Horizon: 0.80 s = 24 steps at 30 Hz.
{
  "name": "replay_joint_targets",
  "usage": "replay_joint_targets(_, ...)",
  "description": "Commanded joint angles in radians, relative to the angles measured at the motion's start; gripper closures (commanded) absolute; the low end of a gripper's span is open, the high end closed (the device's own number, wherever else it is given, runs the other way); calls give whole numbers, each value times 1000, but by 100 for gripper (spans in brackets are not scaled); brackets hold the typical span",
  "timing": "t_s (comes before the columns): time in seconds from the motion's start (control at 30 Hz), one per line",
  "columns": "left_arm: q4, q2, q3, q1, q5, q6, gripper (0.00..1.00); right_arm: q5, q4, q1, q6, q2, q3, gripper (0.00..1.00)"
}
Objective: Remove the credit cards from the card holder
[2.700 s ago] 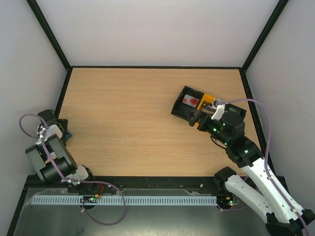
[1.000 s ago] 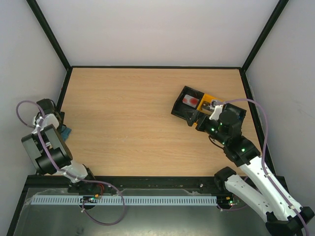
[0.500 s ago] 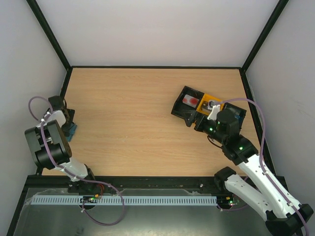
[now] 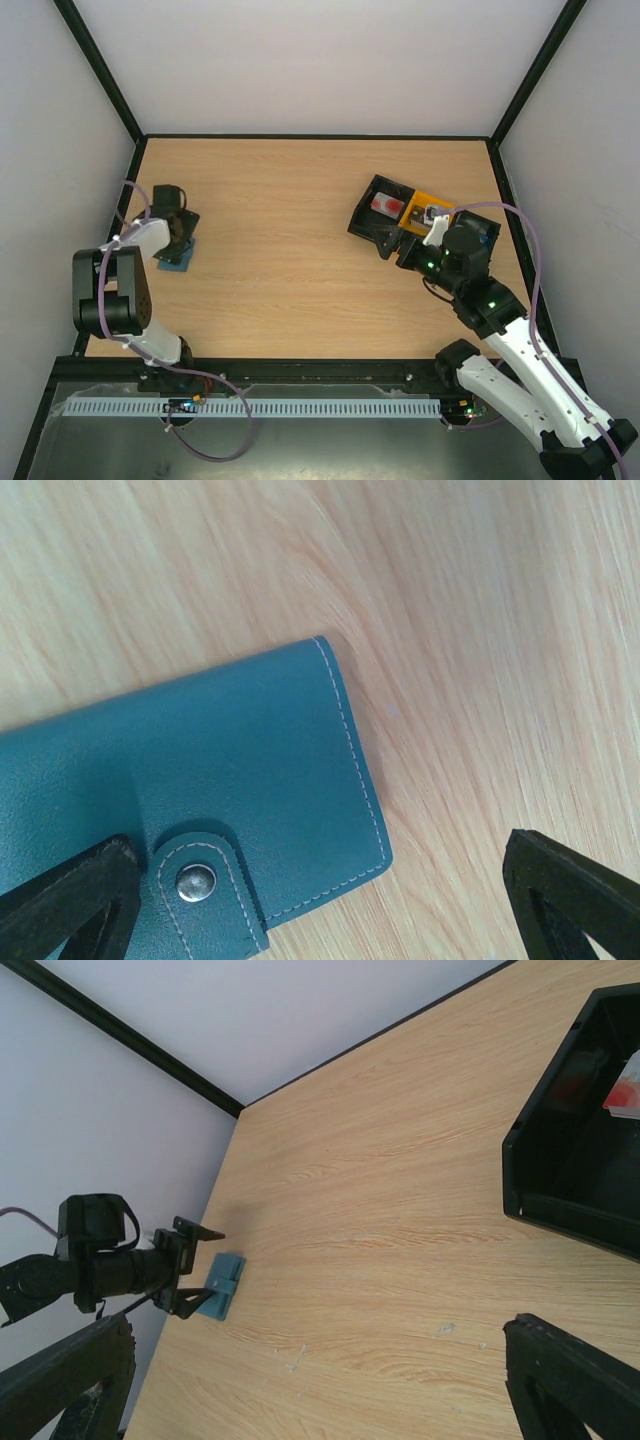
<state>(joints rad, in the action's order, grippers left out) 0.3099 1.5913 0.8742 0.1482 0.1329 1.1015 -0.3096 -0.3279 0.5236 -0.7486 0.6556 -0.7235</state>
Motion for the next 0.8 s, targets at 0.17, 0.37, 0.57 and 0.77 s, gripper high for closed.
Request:
replay_joint_targets(0.17, 62, 72, 12, -227, -95, 72, 0, -11, 27, -4, -17, -27, 45, 2)
replay_joint_targets(0.37, 95, 13, 39, -387, -83, 124, 0, -13, 33, -4, -29, -38, 64, 2)
replay_joint_targets(0.57, 66, -64, 74, -429, -79, 13, 0, -27, 38, -5, -28, -16, 52, 2)
replay_joint_targets(0.77, -145, -202, -71, -339, -213, -232, 0, -16, 25, -4, -25, -20, 53, 2)
